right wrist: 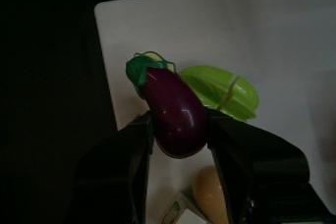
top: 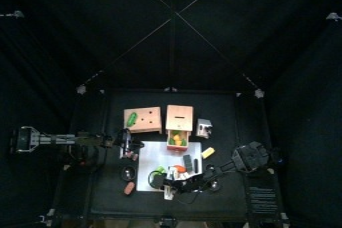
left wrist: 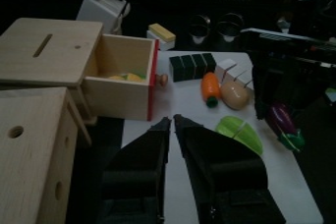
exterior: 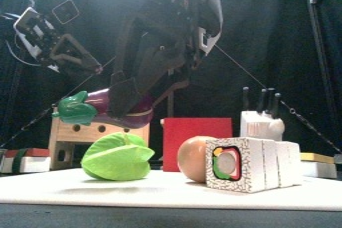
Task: Place ggplant into drawer
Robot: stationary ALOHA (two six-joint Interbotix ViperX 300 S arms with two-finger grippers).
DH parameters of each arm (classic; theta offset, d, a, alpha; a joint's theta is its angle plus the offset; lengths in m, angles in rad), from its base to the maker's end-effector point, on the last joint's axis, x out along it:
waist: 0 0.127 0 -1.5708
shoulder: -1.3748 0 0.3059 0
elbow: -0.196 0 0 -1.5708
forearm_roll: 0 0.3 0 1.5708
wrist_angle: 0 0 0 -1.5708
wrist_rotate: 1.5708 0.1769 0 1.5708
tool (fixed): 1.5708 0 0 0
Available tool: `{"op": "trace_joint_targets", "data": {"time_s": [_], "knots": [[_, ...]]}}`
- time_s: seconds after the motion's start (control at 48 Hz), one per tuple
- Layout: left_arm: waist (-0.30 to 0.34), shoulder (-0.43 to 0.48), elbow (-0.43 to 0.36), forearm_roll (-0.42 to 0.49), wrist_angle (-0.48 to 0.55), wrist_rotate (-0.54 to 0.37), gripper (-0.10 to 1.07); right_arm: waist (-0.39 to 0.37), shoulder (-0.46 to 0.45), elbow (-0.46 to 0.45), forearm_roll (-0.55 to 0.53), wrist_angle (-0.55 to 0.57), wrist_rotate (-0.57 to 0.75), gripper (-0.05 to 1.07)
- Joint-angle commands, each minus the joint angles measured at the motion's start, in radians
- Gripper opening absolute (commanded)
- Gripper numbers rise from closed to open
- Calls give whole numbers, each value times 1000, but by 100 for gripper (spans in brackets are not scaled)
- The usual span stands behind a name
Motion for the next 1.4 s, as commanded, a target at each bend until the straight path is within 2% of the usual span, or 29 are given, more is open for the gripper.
{"op": "trace_joint_targets", "data": {"time_s": [0.0, 0.312, 0.625, 0.958, 1.375], "knots": [[0, 0, -12, -3, -3, 0, 58, -6, -75, -21, -9, 18, -3, 65], [3, 0, -9, -15, -3, 3, 58, -41, -193, 26, -97, 170, -2, 65], [3, 0, -8, -17, -3, 3, 58, -158, -322, 140, -121, 281, 15, 65], [3, -2, -5, -17, -5, 3, 58, -278, -367, 222, -117, 281, 15, 65], [3, -2, -2, -17, -5, 2, 58, -339, -357, 288, -106, 255, 15, 65]]}}
